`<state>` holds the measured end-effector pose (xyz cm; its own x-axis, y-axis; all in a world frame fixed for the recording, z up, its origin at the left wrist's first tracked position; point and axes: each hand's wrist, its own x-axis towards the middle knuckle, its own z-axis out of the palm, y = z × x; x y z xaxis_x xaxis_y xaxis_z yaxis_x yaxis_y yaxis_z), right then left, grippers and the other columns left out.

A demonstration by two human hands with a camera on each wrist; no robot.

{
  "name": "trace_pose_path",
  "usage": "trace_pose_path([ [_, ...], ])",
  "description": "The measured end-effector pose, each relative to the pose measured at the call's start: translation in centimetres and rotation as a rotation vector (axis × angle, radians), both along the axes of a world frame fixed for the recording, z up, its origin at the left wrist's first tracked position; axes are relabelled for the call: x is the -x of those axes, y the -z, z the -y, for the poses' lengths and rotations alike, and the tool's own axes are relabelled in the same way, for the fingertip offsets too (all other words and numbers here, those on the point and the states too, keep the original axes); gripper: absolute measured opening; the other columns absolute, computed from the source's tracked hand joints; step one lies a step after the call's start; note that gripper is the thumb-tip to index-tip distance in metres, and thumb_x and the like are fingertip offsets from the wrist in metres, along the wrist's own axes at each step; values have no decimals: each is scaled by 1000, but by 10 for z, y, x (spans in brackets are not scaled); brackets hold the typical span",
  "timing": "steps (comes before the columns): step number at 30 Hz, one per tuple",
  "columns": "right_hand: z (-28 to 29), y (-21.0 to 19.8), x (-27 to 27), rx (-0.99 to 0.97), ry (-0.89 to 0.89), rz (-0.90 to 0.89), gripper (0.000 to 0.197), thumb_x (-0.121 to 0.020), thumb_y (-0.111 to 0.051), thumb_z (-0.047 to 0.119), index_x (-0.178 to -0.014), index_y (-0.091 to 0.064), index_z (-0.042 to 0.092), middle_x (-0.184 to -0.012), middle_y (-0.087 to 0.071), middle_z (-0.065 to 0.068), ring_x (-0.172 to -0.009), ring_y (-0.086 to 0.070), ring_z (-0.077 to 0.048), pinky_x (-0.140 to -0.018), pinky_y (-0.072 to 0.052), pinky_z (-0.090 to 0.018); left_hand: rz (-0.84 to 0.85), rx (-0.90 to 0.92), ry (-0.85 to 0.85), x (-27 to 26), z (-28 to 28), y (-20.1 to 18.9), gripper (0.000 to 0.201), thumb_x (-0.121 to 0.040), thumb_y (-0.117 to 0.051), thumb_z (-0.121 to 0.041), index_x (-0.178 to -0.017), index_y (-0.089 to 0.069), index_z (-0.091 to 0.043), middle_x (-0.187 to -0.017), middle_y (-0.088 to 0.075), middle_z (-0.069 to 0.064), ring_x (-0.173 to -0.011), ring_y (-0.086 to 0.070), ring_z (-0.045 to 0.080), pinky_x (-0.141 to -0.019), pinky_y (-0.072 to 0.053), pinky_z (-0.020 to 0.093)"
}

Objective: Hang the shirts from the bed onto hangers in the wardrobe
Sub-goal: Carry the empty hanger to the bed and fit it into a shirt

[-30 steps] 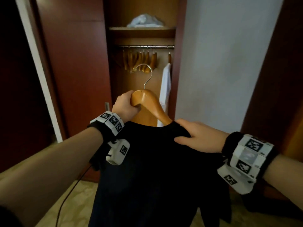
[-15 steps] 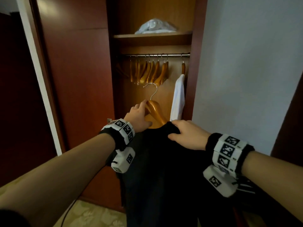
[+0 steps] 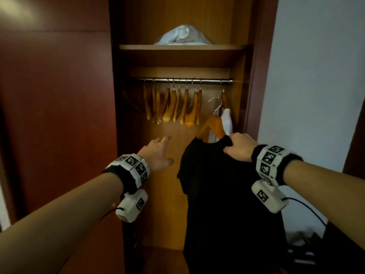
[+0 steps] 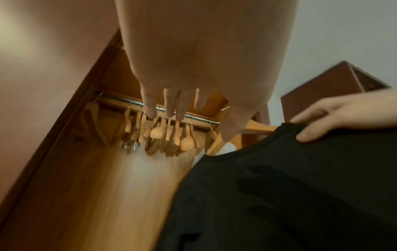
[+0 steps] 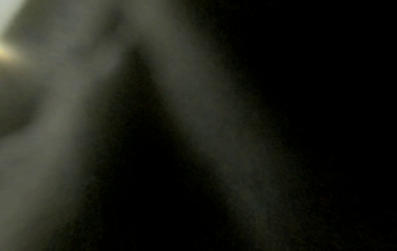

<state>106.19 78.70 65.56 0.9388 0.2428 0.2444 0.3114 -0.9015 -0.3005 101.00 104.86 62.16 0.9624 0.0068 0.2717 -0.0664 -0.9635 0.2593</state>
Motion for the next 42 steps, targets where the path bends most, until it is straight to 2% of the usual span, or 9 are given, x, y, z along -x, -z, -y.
trace_pose_path([
  [5, -31, -31, -80, -10, 125, 17, 50, -93, -59, 26, -132, -44, -2, -106, -58, -12, -83, -57, -23, -69, -45, -31, -2, -7, -12, -73, -40, -7, 88, -92, -61, -40, -157, -3, -27, -163, -16, 6, -149, -19, 25, -118, -27, 47],
  [9, -48, -59, -140, 72, 186, 50, 29, -95, -57, 23, -115, -54, 3, -120, -54, -14, -96, -60, -29, -73, -50, -33, 14, -29, 9, -132, -52, -12, 88, -93, -60, -41, -157, -2, -27, -163, -15, 4, -148, -19, 24, -119, -26, 45],
  [12, -56, -78, -176, 89, 226, 88, 15, -94, -57, 21, -94, -56, 6, -110, -59, -14, -91, -60, -28, -71, -51, -33, 71, -49, 39, -170, -55, -22, 88, -92, -61, -40, -157, -3, -29, -164, -11, 2, -149, -16, 24, -119, -25, 47],
  [21, -70, -110, -275, 120, 277, 147, 18, -96, -57, 19, -99, -59, 1, -99, -57, -13, -83, -58, -27, -61, -47, -30, 204, -76, 102, -266, -49, -61, 86, -91, -62, -41, -157, -8, -27, -162, -17, 2, -150, -14, 23, -120, -23, 46],
  [26, -76, -105, -315, 109, 303, 151, 19, -95, -59, 21, -87, -54, 5, -109, -57, -15, -94, -62, -31, -76, -54, -36, 145, -218, 213, -301, -39, -48, 94, -91, -60, -48, -157, 3, -27, -165, 6, -2, -151, 13, 18, -120, 3, 42],
  [28, -78, -100, -326, 108, 317, 138, 19, -95, -59, 22, -84, -53, 6, -110, -54, -15, -97, -62, -32, -80, -55, -38, 164, -272, 250, -311, -36, -46, 95, -91, -59, -48, -157, 5, -26, -165, 9, -1, -150, 16, 17, -122, 5, 42],
  [32, -78, -86, -336, 110, 314, 130, 25, -96, -57, 20, -74, -50, 8, -97, -57, -13, -88, -61, -29, -69, -50, -33, 175, -323, 312, -323, -33, -42, 95, -90, -60, -47, -157, 4, -24, -165, 8, 0, -150, 16, 18, -124, 1, 47],
  [37, -76, -85, -322, 133, 305, 89, 22, -94, -59, 26, -79, -54, 10, -97, -60, -12, -85, -62, -26, -64, -49, -31, 183, -329, 365, -332, -29, -41, 95, -90, -61, -43, -157, 2, -22, -165, 9, 1, -151, 16, 18, -123, 4, 46],
  [42, -106, -99, -279, 178, 213, 230, 30, -86, -64, 40, -96, -65, 12, -108, -62, -9, -107, -58, -30, -89, -54, -40, 214, -336, 392, -343, -25, -36, 96, -89, -61, -47, -157, 1, -20, -165, 6, 2, -151, 15, 19, -123, 3, 50],
])
